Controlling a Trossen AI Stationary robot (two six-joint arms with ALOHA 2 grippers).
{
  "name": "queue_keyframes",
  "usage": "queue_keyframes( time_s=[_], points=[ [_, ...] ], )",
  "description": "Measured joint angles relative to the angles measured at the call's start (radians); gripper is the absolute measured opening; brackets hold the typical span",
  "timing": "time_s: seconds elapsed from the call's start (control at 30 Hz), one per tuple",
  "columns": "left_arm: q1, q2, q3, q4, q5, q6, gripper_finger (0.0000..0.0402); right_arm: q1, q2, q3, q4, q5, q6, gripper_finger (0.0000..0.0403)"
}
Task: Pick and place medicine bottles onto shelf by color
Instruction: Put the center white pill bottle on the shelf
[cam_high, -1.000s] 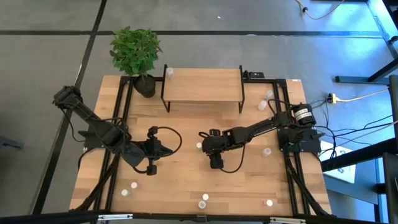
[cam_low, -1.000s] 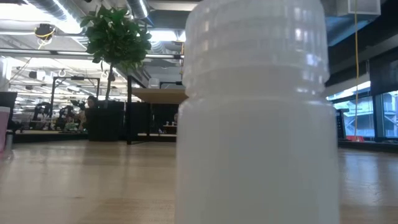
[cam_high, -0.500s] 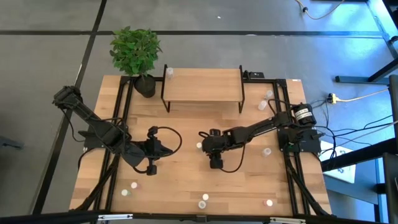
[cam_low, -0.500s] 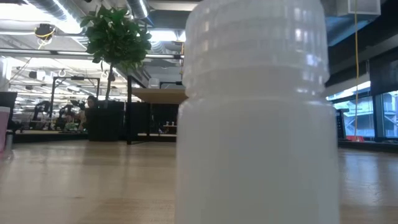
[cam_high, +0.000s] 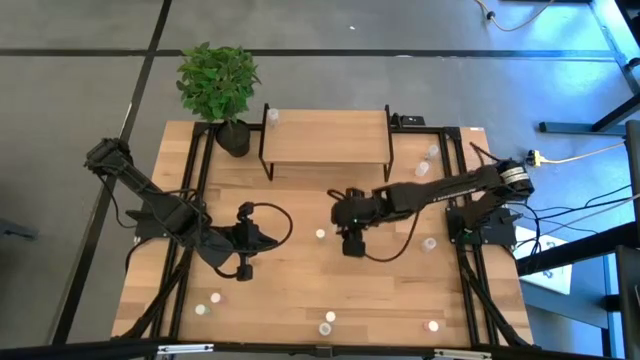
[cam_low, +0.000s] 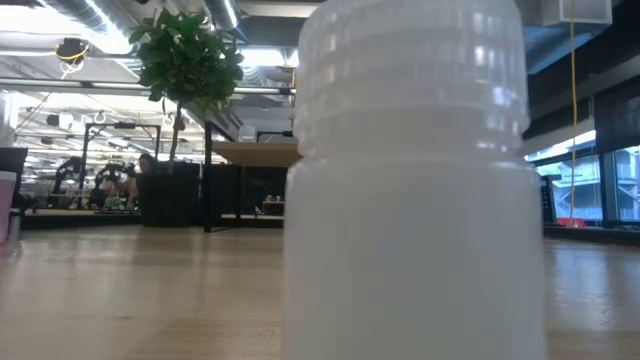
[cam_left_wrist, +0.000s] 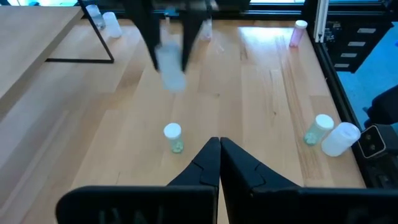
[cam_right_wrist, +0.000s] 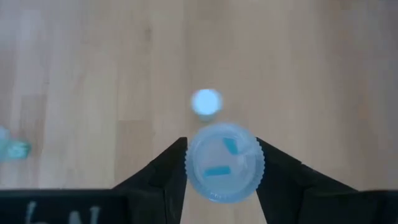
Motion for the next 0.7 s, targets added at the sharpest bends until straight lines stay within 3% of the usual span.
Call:
queue_keyframes(
  time_s=[0.3,0.5,0.7],
  points=[
    [0.005,0.0,0.0,0.003,-0.034,-0.057,0.0,-0.116,0.016,0.335,-0.274,0.034,-0.127,0.0157],
    [0.005,0.0,0.0,0.004,-0.16,-0.088,0.0,-0.22,0.019,0.446,-0.319,0.017,-0.187,0.0158],
    [0.006,0.0,0.0,0.005,-0.185,-0.088,0.0,-0.347,0.047,0.536,-0.349,-0.012,-0.223,0.0158]
  ],
)
